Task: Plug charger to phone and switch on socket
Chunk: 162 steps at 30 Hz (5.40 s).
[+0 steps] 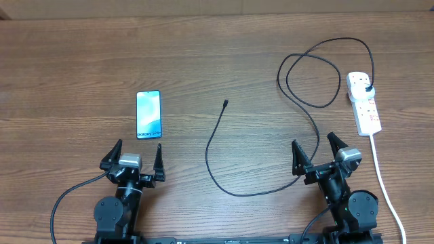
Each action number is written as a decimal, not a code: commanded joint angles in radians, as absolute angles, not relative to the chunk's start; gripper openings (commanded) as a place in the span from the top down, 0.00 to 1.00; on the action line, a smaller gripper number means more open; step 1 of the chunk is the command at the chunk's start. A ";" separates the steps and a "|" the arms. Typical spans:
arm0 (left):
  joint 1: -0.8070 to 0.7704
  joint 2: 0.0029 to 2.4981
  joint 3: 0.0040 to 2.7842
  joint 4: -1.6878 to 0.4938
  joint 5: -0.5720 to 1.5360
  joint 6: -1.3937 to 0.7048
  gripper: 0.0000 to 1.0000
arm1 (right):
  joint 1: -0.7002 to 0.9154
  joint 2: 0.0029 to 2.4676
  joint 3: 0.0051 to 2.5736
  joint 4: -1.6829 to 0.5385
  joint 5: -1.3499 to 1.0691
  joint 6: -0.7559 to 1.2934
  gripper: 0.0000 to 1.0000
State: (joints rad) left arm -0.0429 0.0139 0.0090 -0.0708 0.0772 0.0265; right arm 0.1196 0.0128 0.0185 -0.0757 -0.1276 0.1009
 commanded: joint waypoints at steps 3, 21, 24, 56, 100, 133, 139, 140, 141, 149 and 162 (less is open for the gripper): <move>-0.032 0.004 0.005 -0.073 0.070 0.038 0.01 | 0.125 0.003 0.008 -0.072 -0.132 0.104 0.00; -0.032 0.004 0.005 -0.073 0.070 0.038 0.01 | 0.125 0.003 0.008 -0.072 -0.132 0.104 0.00; -0.032 0.004 0.005 -0.073 0.070 0.038 0.00 | 0.125 0.003 0.008 -0.072 -0.132 0.104 0.00; -0.033 0.141 0.209 -0.105 0.078 -0.022 0.00 | 0.125 0.003 0.008 -0.072 -0.132 0.104 0.00; -0.033 1.835 1.715 -1.174 0.199 0.023 0.00 | 0.125 0.003 0.008 -0.072 -0.132 0.104 0.00; 0.010 2.184 1.703 -1.118 0.021 0.005 0.00 | 0.125 0.003 0.008 -0.072 -0.132 0.104 0.00; 0.011 2.185 1.683 -1.106 0.046 0.031 0.01 | 0.125 0.003 0.008 -0.072 -0.132 0.104 0.00; 0.011 2.185 1.679 -1.102 0.051 0.031 0.00 | 0.125 0.003 0.008 -0.072 -0.132 0.104 0.00; 0.011 2.185 1.679 -1.102 0.061 0.031 0.01 | 0.125 0.003 0.008 -0.072 -0.132 0.104 0.00; 0.011 2.185 1.645 -1.075 0.056 -0.039 0.00 | 0.125 0.003 0.008 -0.072 -0.133 0.104 0.00; 0.009 2.185 1.590 -1.042 0.057 -0.061 0.02 | 0.125 0.003 0.008 -0.072 -0.132 0.104 0.00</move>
State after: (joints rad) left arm 0.0139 2.1735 1.6051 -1.0473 0.0620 -0.0357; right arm 0.1196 0.0128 0.0185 -0.0757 -0.1276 0.1009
